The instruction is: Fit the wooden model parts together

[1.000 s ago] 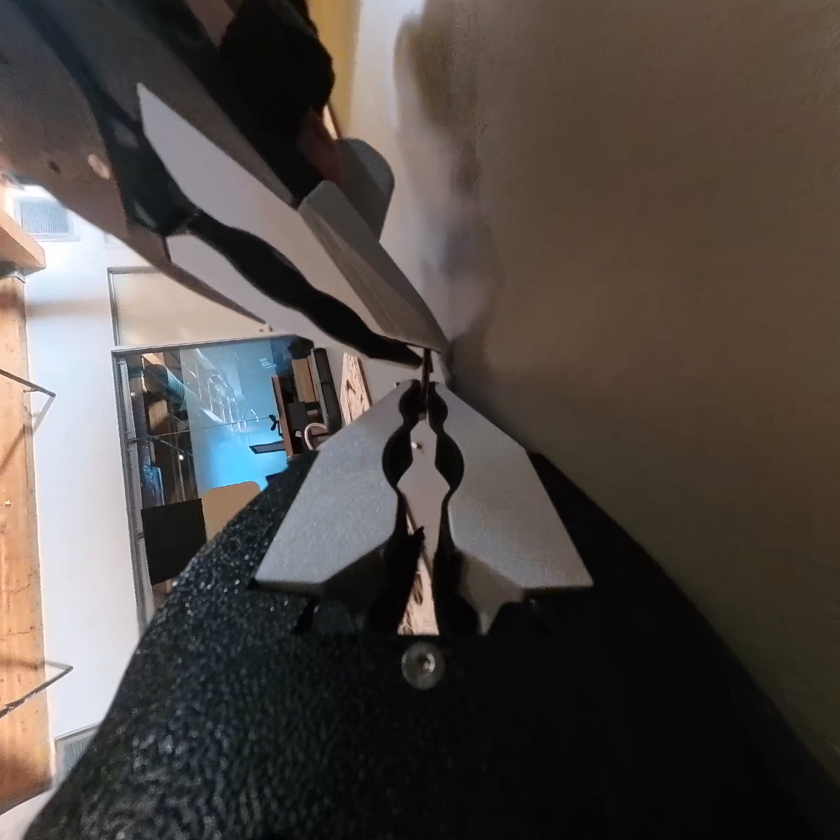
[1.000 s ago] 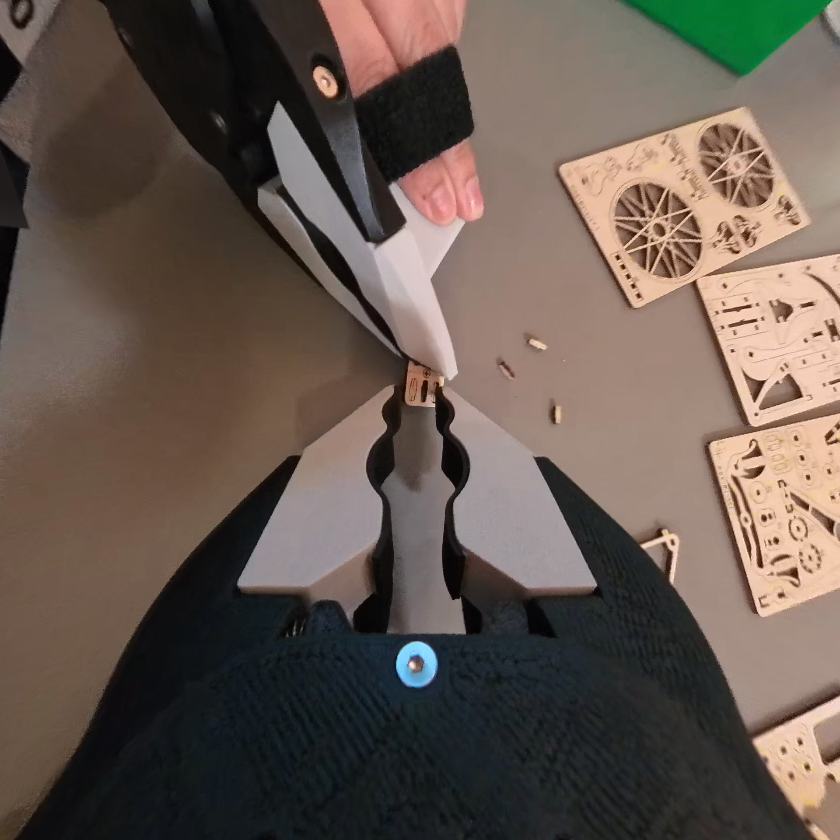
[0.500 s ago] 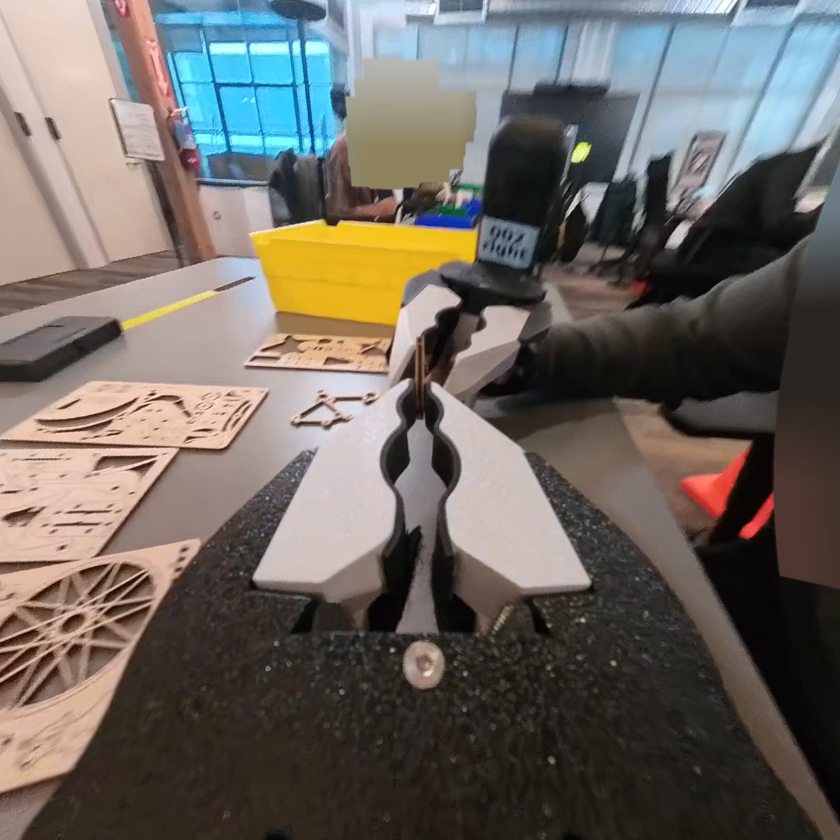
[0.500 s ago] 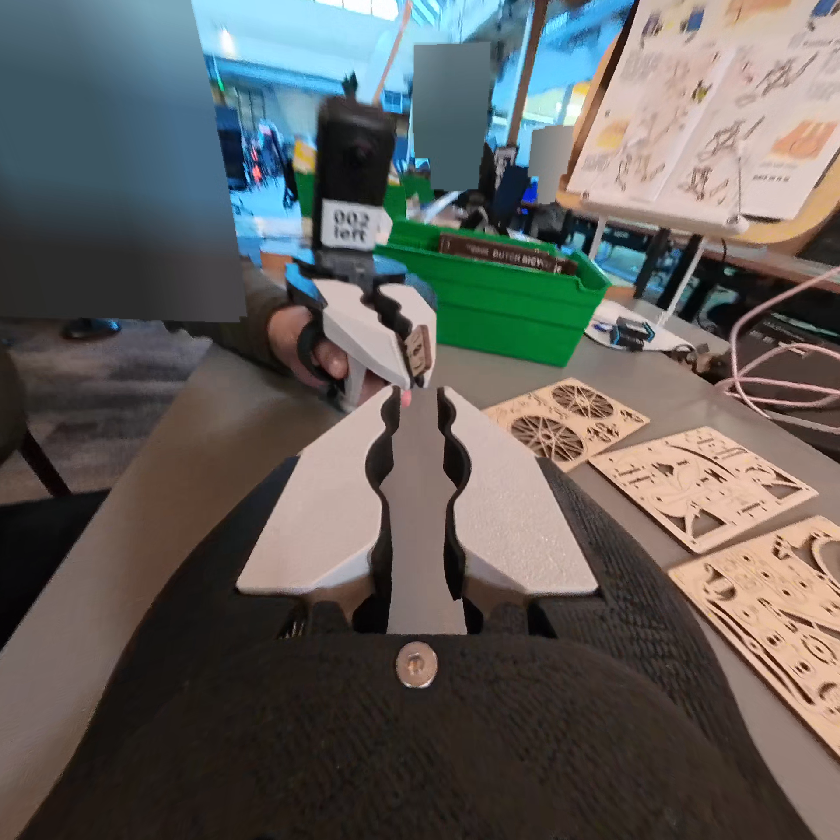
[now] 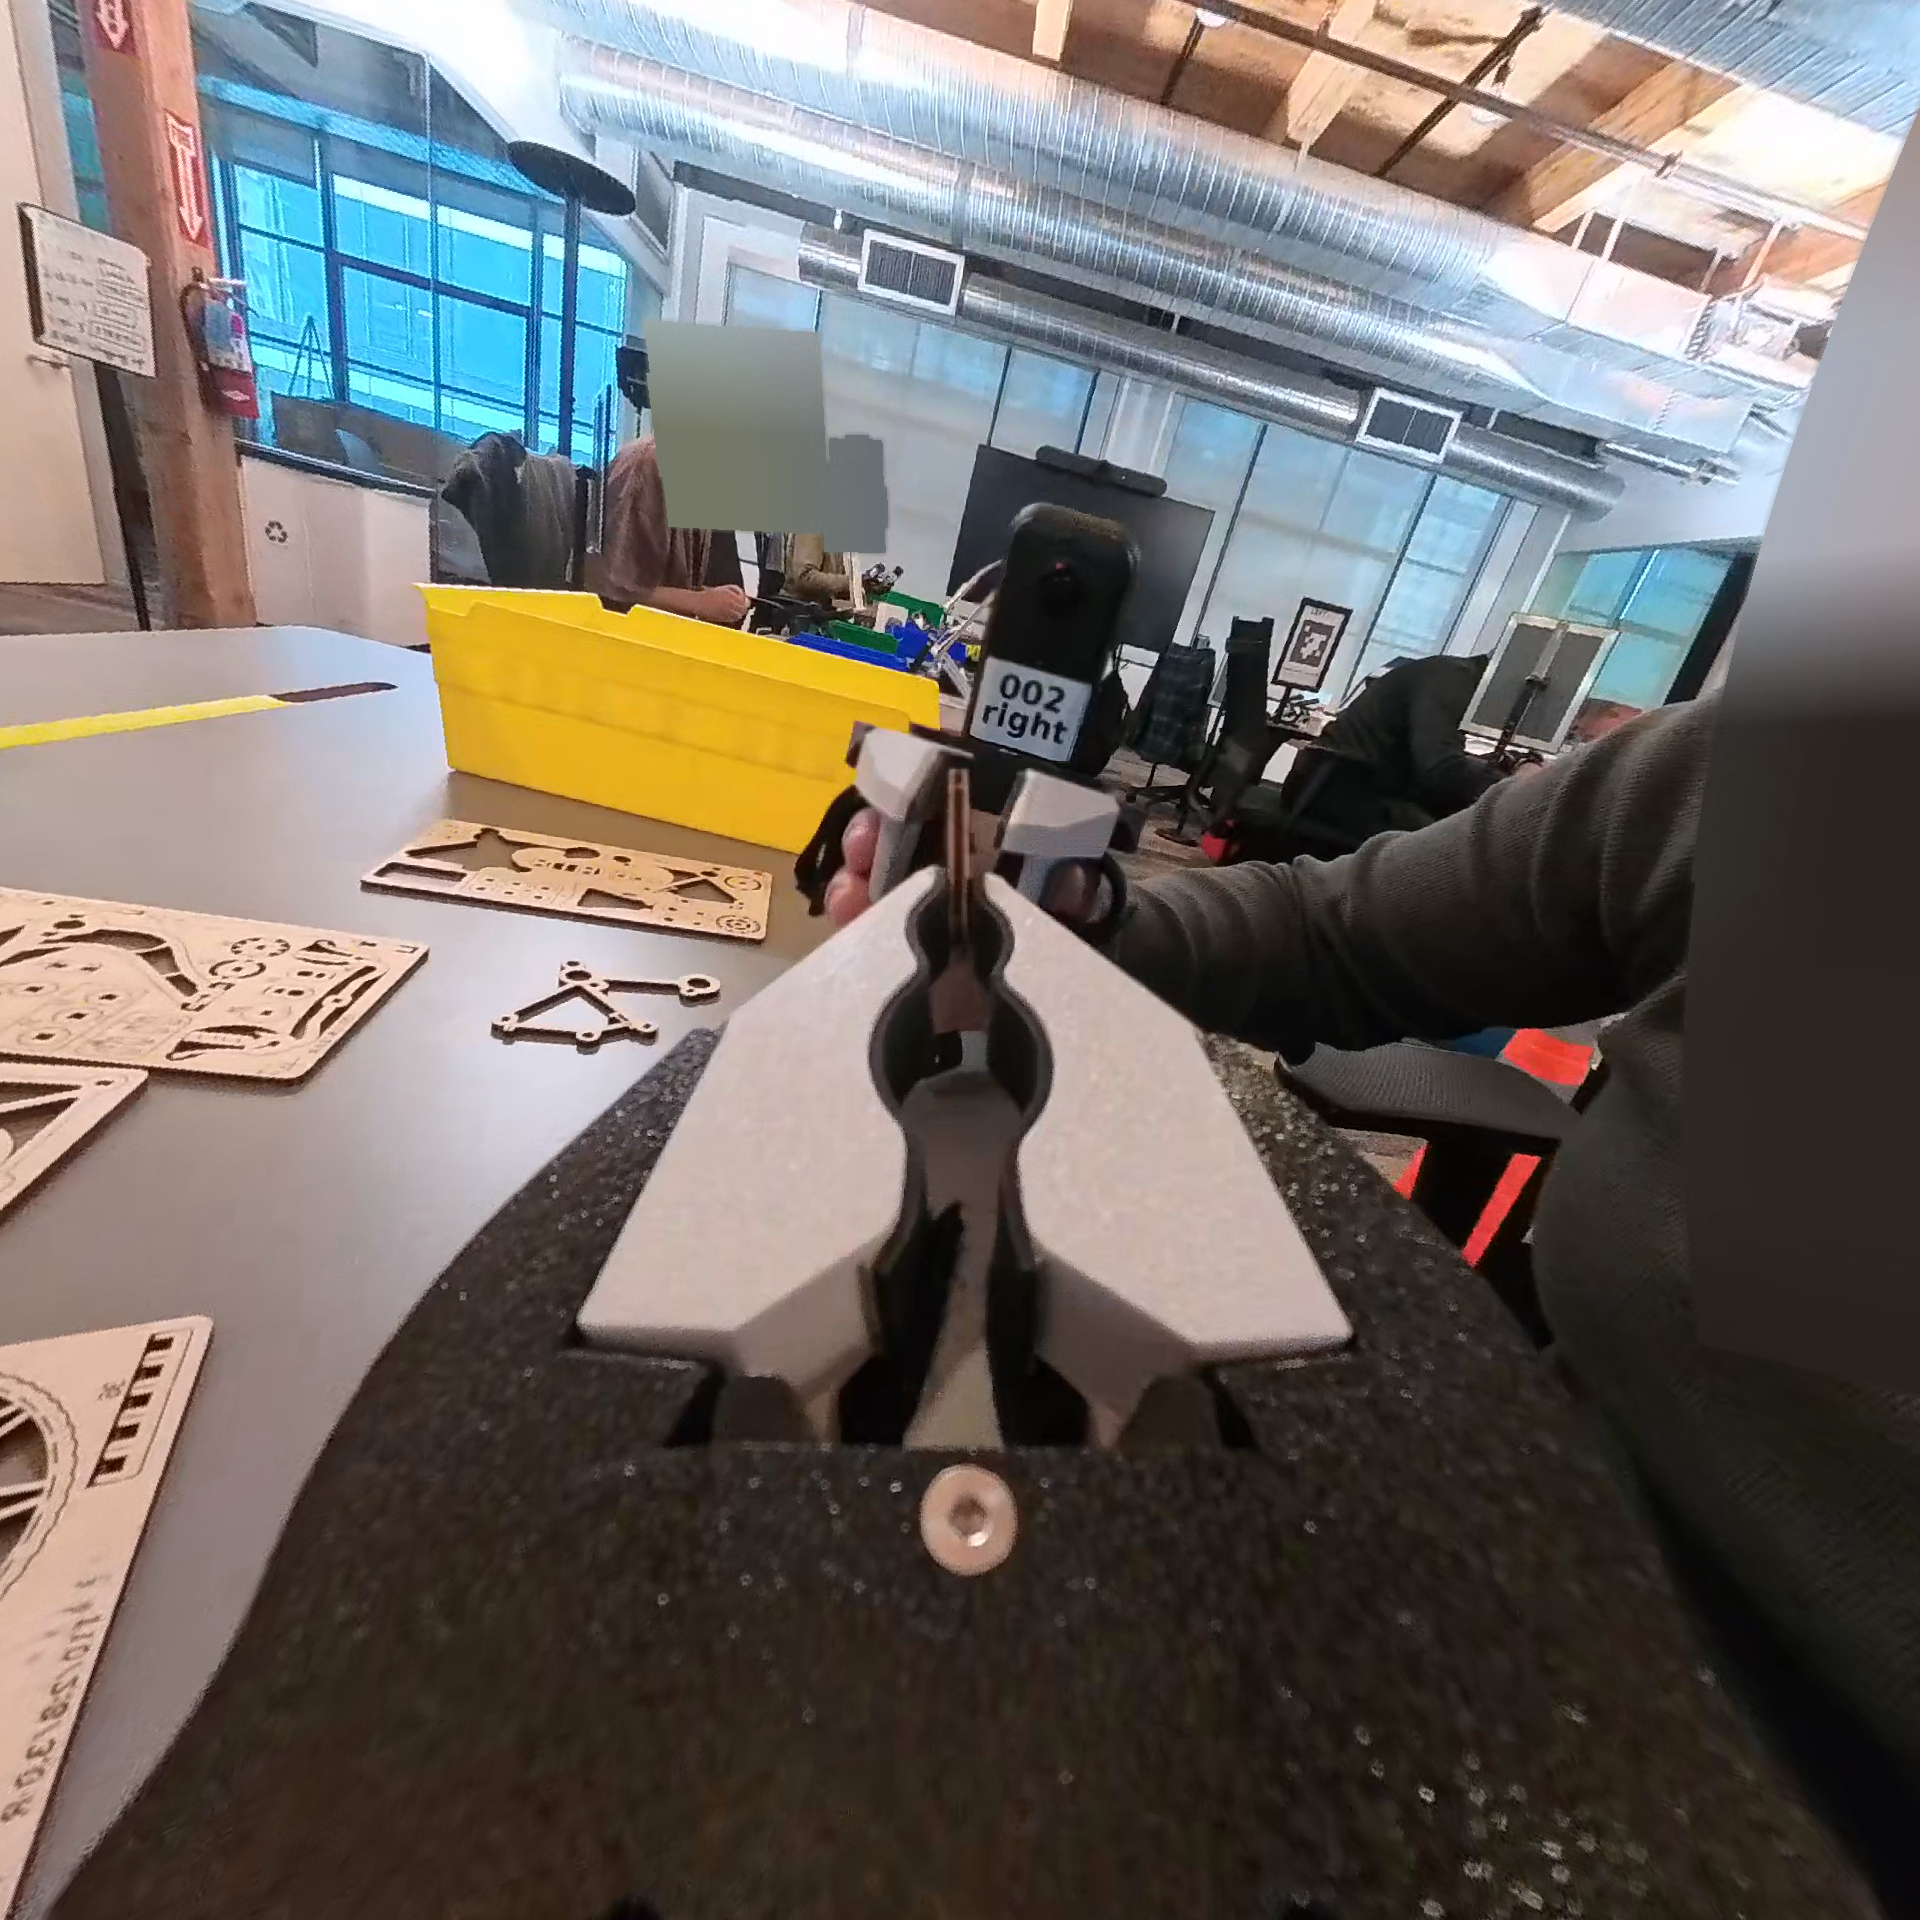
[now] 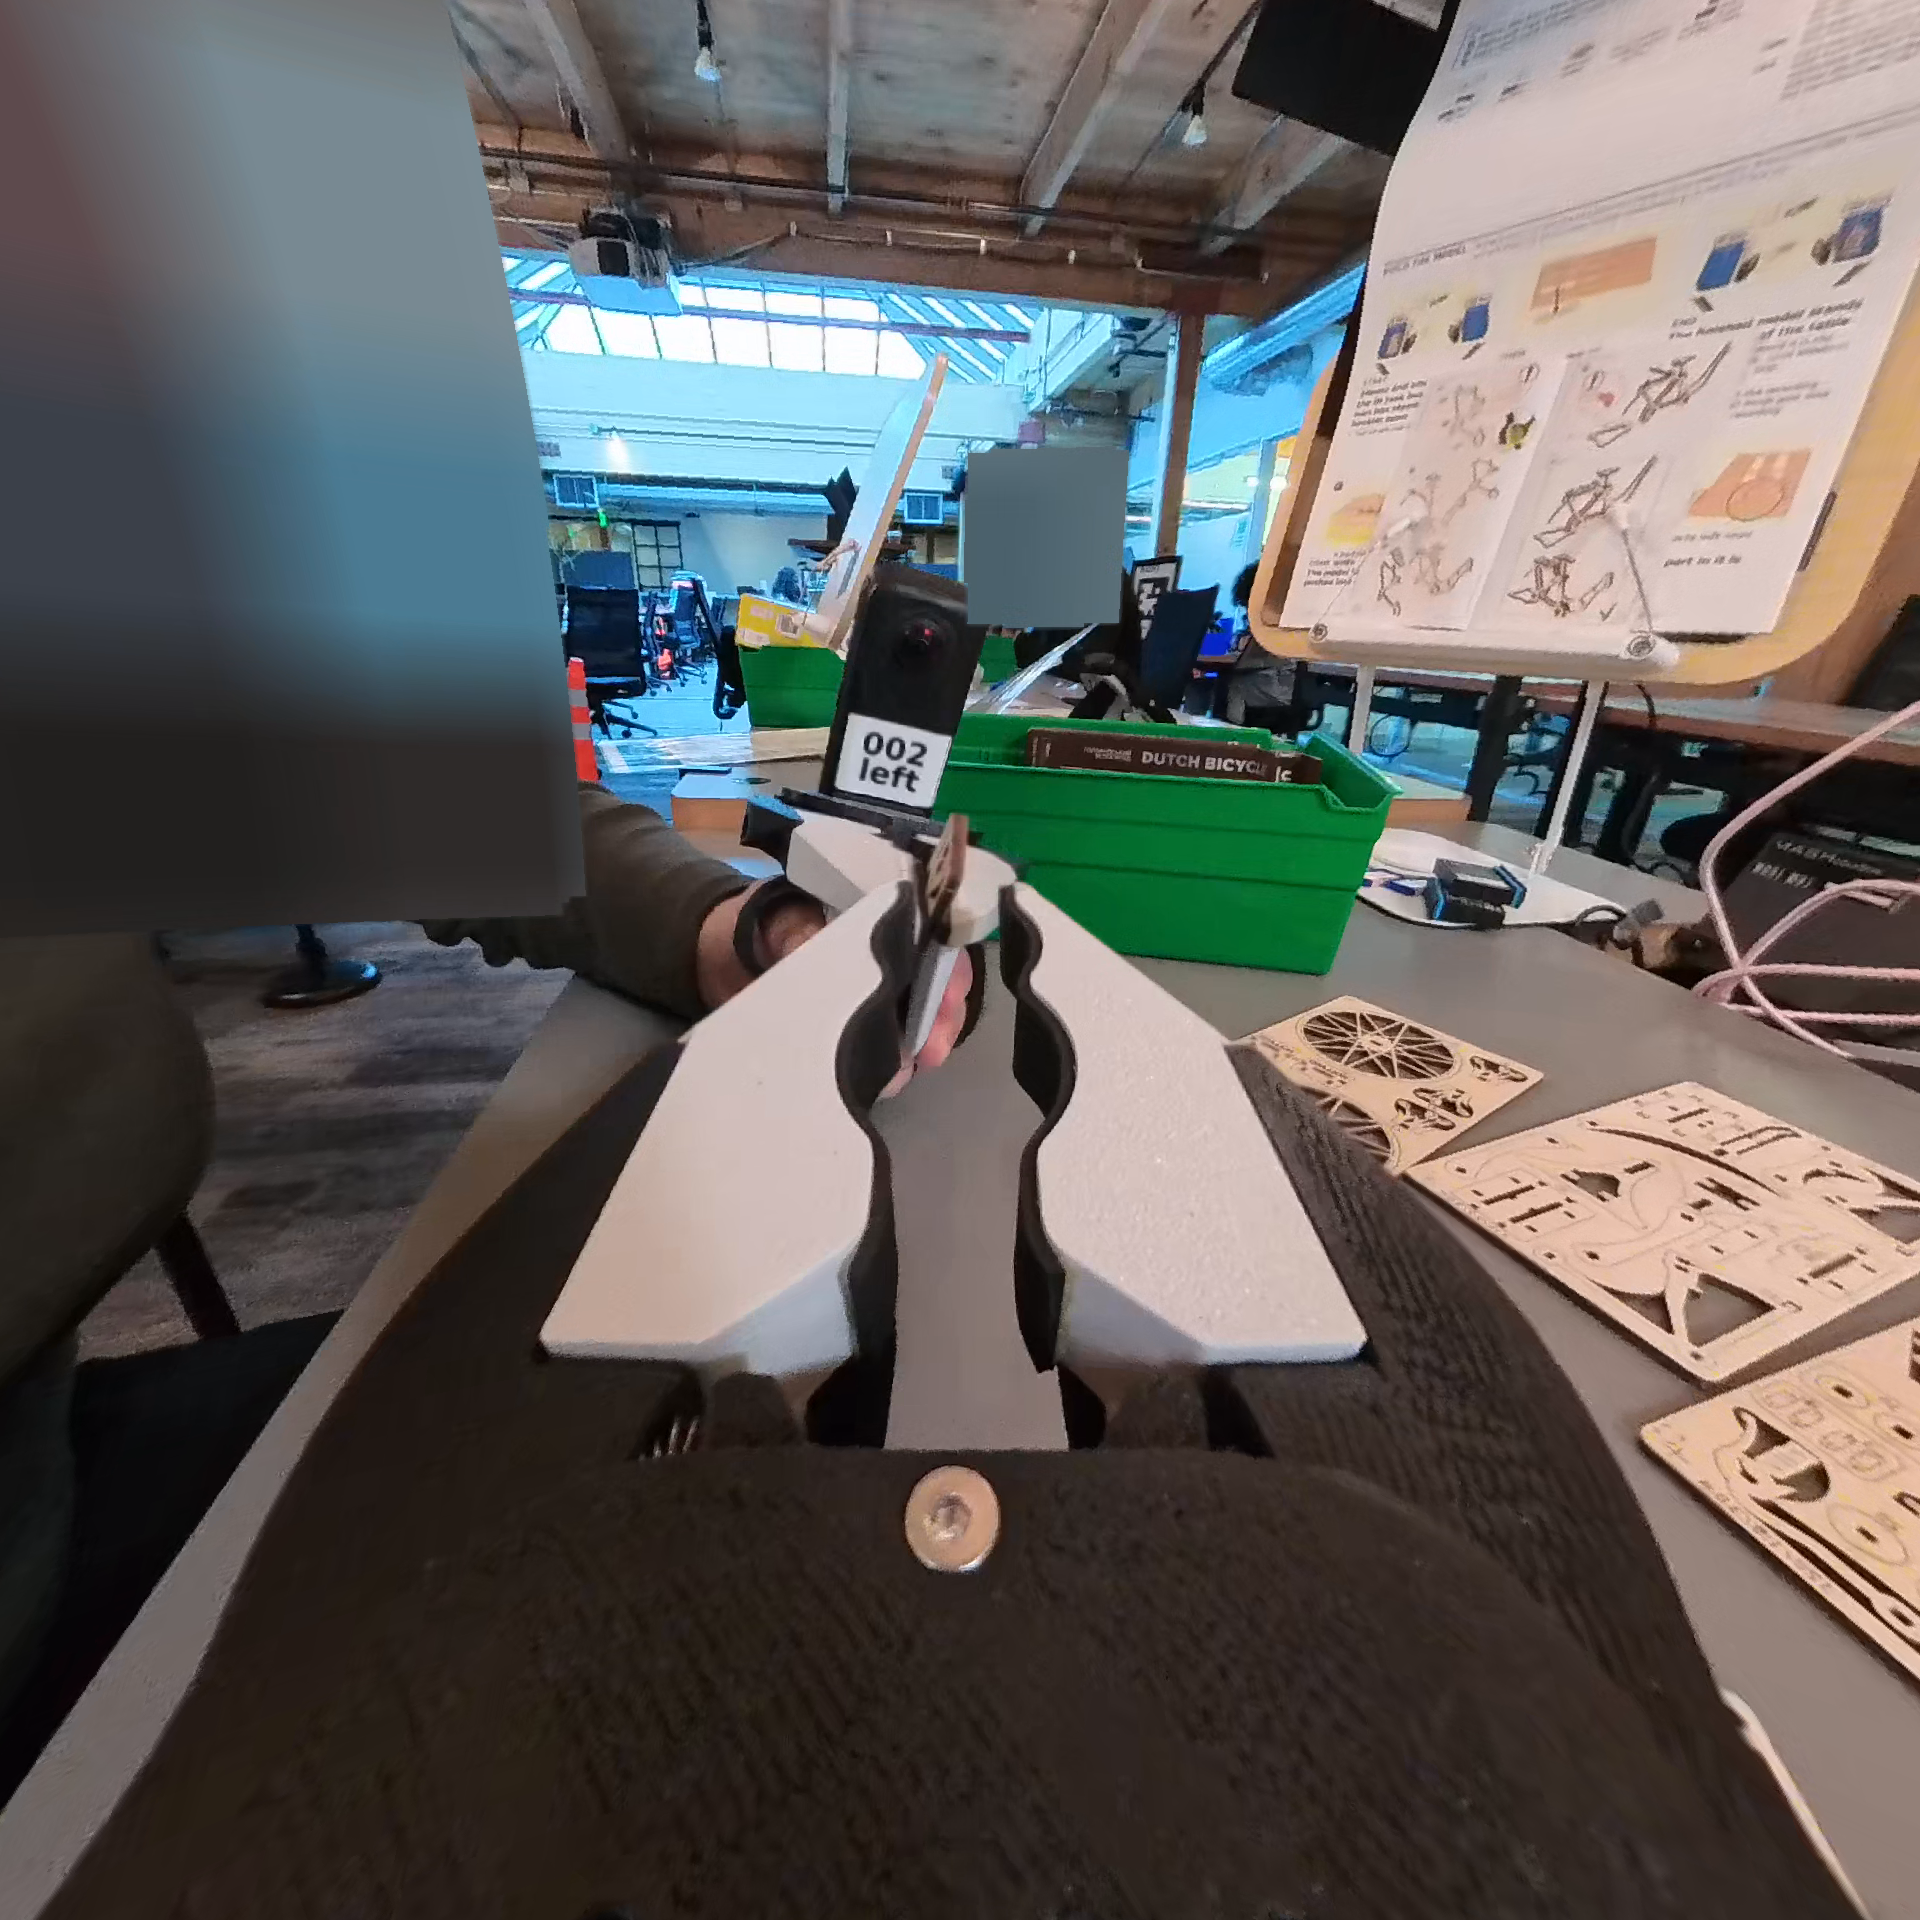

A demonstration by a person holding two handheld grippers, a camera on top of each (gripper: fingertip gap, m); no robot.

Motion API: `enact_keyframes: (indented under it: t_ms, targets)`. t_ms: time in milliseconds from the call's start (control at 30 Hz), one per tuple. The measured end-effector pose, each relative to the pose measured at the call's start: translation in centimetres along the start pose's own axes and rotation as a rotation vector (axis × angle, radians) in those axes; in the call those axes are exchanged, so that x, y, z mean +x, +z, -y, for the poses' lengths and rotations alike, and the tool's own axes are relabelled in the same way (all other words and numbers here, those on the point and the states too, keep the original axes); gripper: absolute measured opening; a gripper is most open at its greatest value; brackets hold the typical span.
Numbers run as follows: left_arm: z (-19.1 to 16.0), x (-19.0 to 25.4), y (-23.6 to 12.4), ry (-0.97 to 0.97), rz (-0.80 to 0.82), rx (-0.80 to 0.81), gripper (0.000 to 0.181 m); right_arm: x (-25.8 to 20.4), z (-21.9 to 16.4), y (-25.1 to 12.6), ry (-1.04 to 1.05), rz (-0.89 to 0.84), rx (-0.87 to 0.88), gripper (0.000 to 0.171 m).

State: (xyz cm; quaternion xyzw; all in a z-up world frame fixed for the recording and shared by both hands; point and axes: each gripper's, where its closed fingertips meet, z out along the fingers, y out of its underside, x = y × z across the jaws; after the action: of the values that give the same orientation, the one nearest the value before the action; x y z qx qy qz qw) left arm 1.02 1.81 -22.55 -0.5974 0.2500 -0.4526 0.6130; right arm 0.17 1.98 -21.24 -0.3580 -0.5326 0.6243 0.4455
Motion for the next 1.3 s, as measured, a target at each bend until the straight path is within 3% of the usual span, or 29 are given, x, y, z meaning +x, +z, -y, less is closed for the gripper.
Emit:
enact_keyframes:
  t_ms: [300,600,733,1300]
  targets:
    - [0.2,0.7,0.1,0.017,-0.041,0.024,0.0,-0.9,0.1,0.1,0.063,0.071,0.01,0.0]
    - [0.3,0.6,0.0,-0.025,-0.059,0.035,0.0,-0.6,0.3,0.4,0.062,0.03,0.038,0.014]
    - [0.2,0.8,0.1,-0.019,-0.072,0.028,0.0,-1.0,0.3,0.4,0.051,0.047,0.028,0.002]
    - [0.0,1.0,0.1,-0.049,-0.103,0.017,0.0,-1.2,-0.1,0.6,0.184,0.087,0.001,0.001]
